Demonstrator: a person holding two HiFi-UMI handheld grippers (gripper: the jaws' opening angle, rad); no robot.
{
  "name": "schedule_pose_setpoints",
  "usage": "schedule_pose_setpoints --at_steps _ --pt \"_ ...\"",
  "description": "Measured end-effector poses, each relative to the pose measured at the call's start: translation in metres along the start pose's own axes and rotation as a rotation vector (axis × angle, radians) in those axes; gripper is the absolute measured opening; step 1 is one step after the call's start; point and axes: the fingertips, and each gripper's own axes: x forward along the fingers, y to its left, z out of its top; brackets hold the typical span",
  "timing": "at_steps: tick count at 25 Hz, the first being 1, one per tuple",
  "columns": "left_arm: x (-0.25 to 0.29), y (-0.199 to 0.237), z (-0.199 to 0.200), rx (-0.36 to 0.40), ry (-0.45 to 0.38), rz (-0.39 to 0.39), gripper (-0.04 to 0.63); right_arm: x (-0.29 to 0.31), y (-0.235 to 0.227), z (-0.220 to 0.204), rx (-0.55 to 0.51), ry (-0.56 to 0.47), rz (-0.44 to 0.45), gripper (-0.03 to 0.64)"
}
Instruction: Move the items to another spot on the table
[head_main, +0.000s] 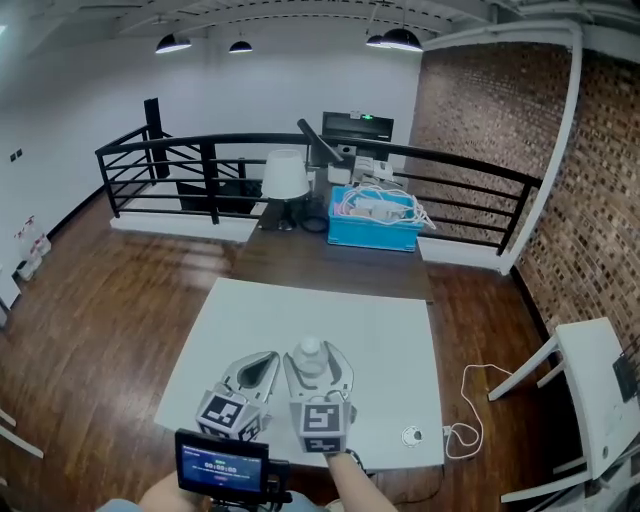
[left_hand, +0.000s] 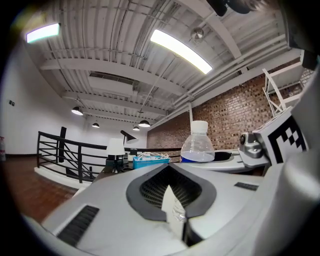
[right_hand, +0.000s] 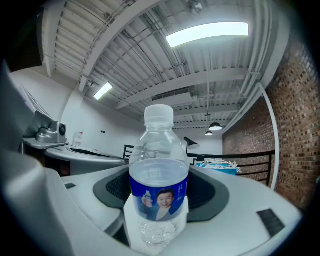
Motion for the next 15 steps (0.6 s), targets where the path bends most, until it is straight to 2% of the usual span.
schedule_pose_setpoints --at_steps 15 --pt "0.069 -0.111 -0.012 0.009 0.024 -0.143 0.012 -0.066 -0.111 -0.023 0.033 0.03 -0.132 0.291"
